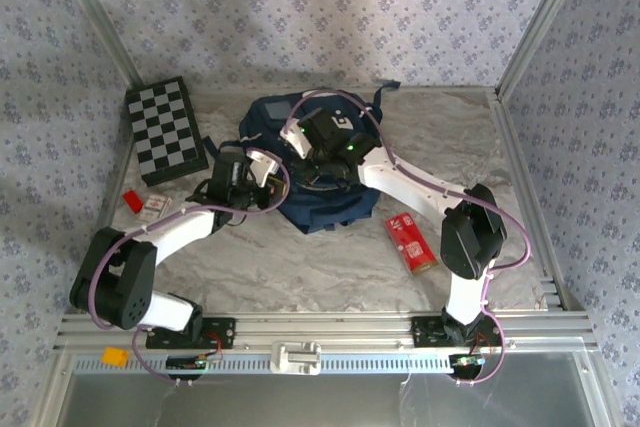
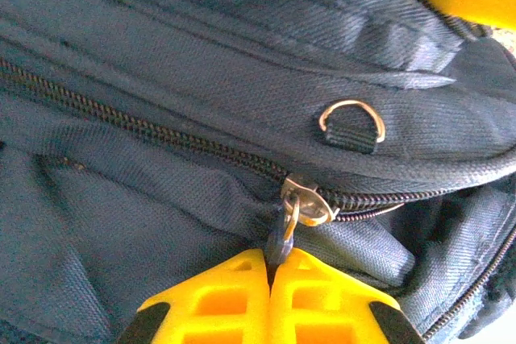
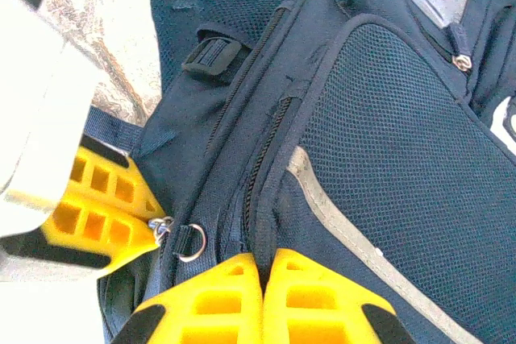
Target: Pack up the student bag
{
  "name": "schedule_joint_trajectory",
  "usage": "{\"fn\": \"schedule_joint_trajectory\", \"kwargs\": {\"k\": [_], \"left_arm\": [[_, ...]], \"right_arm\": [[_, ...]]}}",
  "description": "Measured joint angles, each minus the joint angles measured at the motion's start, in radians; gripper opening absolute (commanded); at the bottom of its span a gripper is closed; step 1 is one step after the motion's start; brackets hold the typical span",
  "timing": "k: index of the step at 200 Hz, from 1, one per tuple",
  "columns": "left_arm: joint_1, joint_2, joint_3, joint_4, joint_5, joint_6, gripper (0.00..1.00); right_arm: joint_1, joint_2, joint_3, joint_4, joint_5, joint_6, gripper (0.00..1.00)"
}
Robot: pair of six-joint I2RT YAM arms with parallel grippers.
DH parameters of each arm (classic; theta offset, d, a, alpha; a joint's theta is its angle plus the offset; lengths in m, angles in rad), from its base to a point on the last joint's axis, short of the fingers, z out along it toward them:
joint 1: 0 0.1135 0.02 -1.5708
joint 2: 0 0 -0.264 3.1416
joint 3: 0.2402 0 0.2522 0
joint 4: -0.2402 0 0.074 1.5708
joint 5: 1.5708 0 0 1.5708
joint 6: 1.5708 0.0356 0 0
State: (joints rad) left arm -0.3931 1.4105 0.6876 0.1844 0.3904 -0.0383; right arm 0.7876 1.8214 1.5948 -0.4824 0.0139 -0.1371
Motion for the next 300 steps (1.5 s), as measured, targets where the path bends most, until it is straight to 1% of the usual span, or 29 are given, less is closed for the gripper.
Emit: {"fn": "schedule_joint_trajectory", "kwargs": {"k": [16, 46, 50, 55, 58, 63, 69, 89, 97, 106, 123, 146, 157, 165, 187, 200, 227, 244, 268, 290, 300], "left_arm": [[0.018, 0.002, 0.0, -0.002, 0.022, 0.004, 0.0], [0.019, 0.003, 0.003, -0.005, 0.031, 0.003, 0.0], [0.019, 0.004, 0.003, -0.006, 0.032, 0.003, 0.0], [0.019, 0.006, 0.004, -0.005, 0.033, 0.0, 0.0], [0.019, 0.008, 0.005, -0.005, 0.034, -0.001, 0.0], [0.019, 0.011, 0.005, -0.004, 0.037, -0.005, 0.0], [0.019, 0.015, 0.006, -0.001, 0.038, -0.008, 0.0], [0.028, 0.034, 0.006, -0.001, 0.013, -0.024, 0.0], [0.033, 0.041, 0.006, -0.002, 0.005, -0.027, 0.0], [0.033, 0.049, 0.007, -0.002, -0.003, -0.034, 0.0], [0.033, 0.055, 0.008, -0.002, -0.016, -0.042, 0.0], [0.033, 0.06, 0.008, -0.002, -0.02, -0.053, 0.0], [0.033, 0.063, 0.008, -0.002, -0.02, -0.056, 0.0], [0.032, 0.066, 0.009, -0.002, -0.02, -0.057, 0.0], [0.031, 0.068, 0.015, -0.008, -0.02, -0.058, 0.0], [0.031, 0.068, 0.019, -0.009, -0.02, -0.058, 0.0], [0.03, 0.069, 0.023, -0.011, -0.019, -0.058, 0.0], [0.026, 0.07, 0.025, -0.016, -0.02, -0.057, 0.0], [0.024, 0.073, 0.037, -0.033, -0.02, -0.056, 0.0], [0.024, 0.079, 0.044, -0.042, -0.021, -0.055, 0.0], [0.024, 0.079, 0.045, -0.05, -0.023, -0.052, 0.0]], "right_arm": [[0.005, 0.002, -0.001, 0.006, 0.0, -0.009, 0.0], [0.006, 0.008, -0.001, 0.009, -0.006, -0.005, 0.0], [0.006, 0.008, -0.001, 0.009, -0.008, -0.003, 0.03], [0.004, 0.008, -0.001, 0.008, -0.011, 0.007, 0.1], [0.003, 0.008, -0.001, 0.008, -0.013, 0.015, 0.16], [-0.001, 0.008, -0.001, 0.009, -0.019, 0.025, 0.31], [-0.004, 0.008, -0.001, 0.008, -0.029, 0.044, 0.41], [-0.009, -0.031, -0.045, -0.008, -0.046, 0.126, 0.58], [-0.009, -0.06, -0.076, -0.016, -0.055, 0.171, 0.59], [-0.009, -0.104, -0.11, -0.033, -0.059, 0.251, 0.6], [-0.011, -0.193, -0.171, -0.064, -0.06, 0.429, 0.68], [-0.023, -0.318, -0.307, -0.067, -0.063, 0.741, 0.69], [-0.026, -0.353, -0.38, -0.05, -0.064, 0.872, 0.69], [-0.027, -0.358, -0.422, -0.044, -0.063, 0.959, 0.71], [-0.018, -0.315, -0.461, -0.047, -0.039, 1.17, 0.81], [-0.015, -0.293, -0.461, -0.04, -0.021, 1.264, 0.84], [-0.01, -0.266, -0.457, -0.022, 0.039, 1.422, 0.98], [-0.005, -0.224, -0.423, -0.029, 0.073, 1.492, 0.99], [0.005, -0.143, -0.378, -0.023, 0.098, 1.564, 0.93], [0.023, -0.074, -0.354, -0.035, 0.117, 1.604, 0.78], [0.028, -0.047, -0.344, -0.038, 0.122, 1.608, 0.68]]}}
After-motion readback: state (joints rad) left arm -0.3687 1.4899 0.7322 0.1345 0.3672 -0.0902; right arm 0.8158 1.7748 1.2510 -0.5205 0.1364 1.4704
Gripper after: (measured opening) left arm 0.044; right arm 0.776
